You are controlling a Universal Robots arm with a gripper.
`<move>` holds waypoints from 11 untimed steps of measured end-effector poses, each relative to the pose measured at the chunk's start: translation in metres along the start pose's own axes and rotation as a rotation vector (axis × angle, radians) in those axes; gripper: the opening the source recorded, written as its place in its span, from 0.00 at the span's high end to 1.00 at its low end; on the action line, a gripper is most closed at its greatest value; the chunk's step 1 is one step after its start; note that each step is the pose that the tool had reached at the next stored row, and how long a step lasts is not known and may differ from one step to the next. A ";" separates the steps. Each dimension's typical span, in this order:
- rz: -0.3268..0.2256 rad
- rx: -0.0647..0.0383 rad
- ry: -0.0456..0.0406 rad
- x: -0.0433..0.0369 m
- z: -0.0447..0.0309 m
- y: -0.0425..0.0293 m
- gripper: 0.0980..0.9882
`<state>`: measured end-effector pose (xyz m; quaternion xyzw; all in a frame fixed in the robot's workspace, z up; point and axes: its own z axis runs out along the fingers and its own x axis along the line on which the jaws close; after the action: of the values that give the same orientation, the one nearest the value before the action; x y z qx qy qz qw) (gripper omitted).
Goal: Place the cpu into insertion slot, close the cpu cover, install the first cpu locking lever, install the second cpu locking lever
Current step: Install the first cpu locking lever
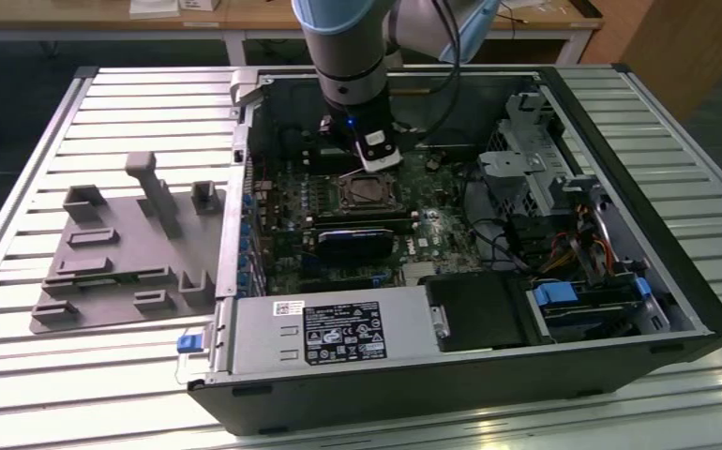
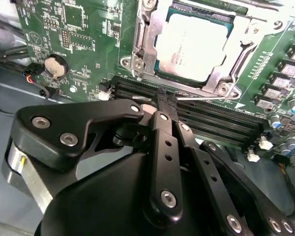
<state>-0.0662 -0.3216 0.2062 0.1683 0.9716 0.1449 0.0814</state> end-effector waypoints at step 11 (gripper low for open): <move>0.042 0.013 -0.0168 0.0034 0.0034 0.0053 1.00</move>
<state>-0.0670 -0.3148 0.2043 0.1902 0.9681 0.1387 0.0854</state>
